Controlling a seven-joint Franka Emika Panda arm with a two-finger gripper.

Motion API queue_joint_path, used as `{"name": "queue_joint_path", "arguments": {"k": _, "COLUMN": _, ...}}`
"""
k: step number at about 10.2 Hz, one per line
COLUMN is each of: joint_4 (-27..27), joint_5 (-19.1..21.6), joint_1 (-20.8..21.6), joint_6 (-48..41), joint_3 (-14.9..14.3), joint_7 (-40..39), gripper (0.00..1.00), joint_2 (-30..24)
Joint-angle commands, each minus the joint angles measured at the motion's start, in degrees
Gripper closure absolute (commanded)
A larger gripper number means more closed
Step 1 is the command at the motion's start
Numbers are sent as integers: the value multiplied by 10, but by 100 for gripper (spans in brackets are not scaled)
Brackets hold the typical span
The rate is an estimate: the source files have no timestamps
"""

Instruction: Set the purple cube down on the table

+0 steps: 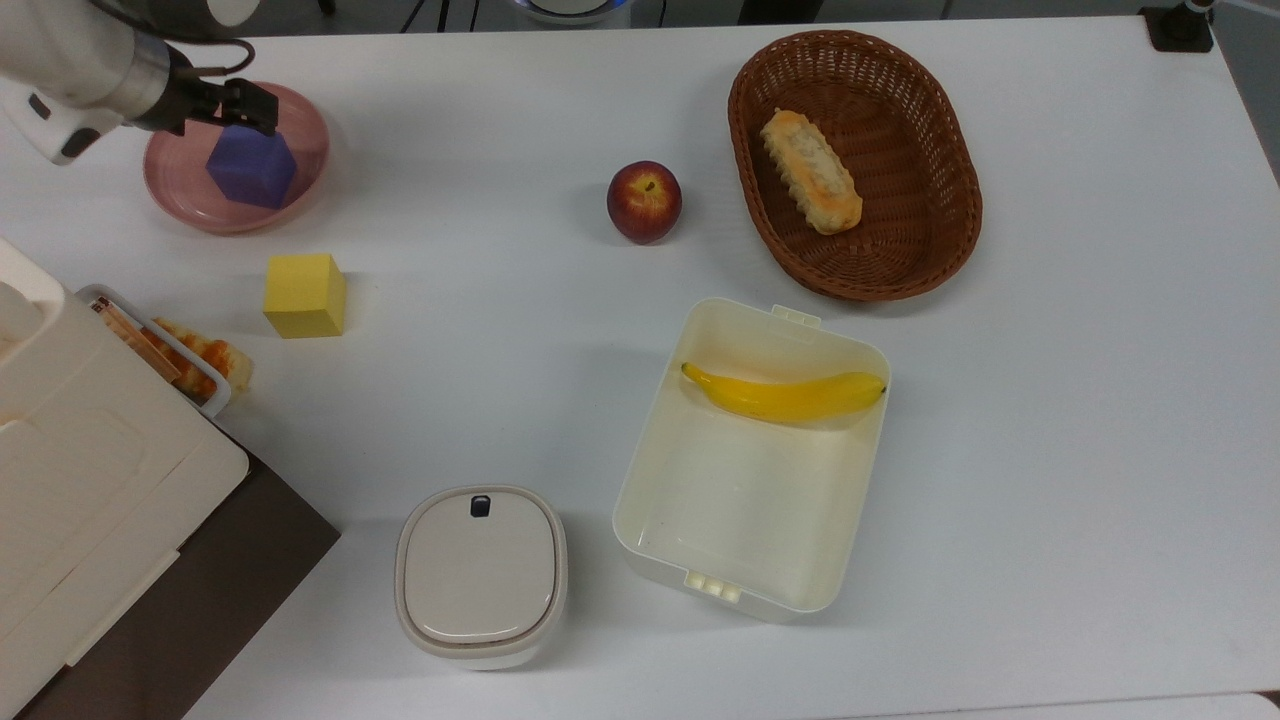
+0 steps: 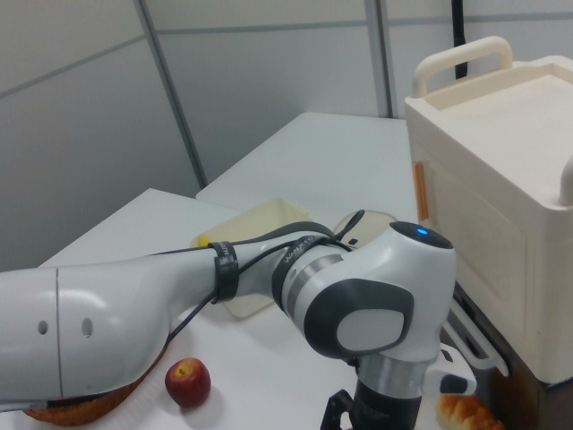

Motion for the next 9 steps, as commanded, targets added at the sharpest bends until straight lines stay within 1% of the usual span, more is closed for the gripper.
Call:
{"name": "queue_joint_path", "arguments": {"k": 1, "joint_4": -18, "joint_5": -11, "joint_1": 6, "joint_6": 42, "joint_3": -1, "joint_7": 19, "gripper": 0, "joint_2": 10}}
{"name": "queue_joint_path", "arguments": {"k": 3, "joint_4": -27, "joint_5": -33, "joint_1": 9, "joint_6": 54, "joint_3": 0, "joint_7": 22, "gripper": 0, "joint_2": 22}}
{"name": "queue_joint_path", "arguments": {"k": 6, "joint_4": -35, "joint_5": -42, "joint_1": 9, "joint_6": 54, "joint_3": 1, "joint_7": 22, "gripper": 0, "joint_2": 31}}
{"name": "queue_joint_path", "arguments": {"k": 7, "joint_4": -36, "joint_5": -47, "joint_1": 12, "joint_6": 54, "joint_3": 2, "joint_7": 22, "gripper": 8, "joint_2": 34}}
{"name": "queue_joint_path", "arguments": {"k": 8, "joint_4": -42, "joint_5": -68, "joint_1": 22, "joint_6": 54, "joint_3": 3, "joint_7": 22, "gripper": 41, "joint_2": 34}}
{"name": "queue_joint_path", "arguments": {"k": 9, "joint_4": -42, "joint_5": -76, "joint_1": 28, "joint_6": 51, "joint_3": 3, "joint_7": 21, "gripper": 76, "joint_2": 33}}
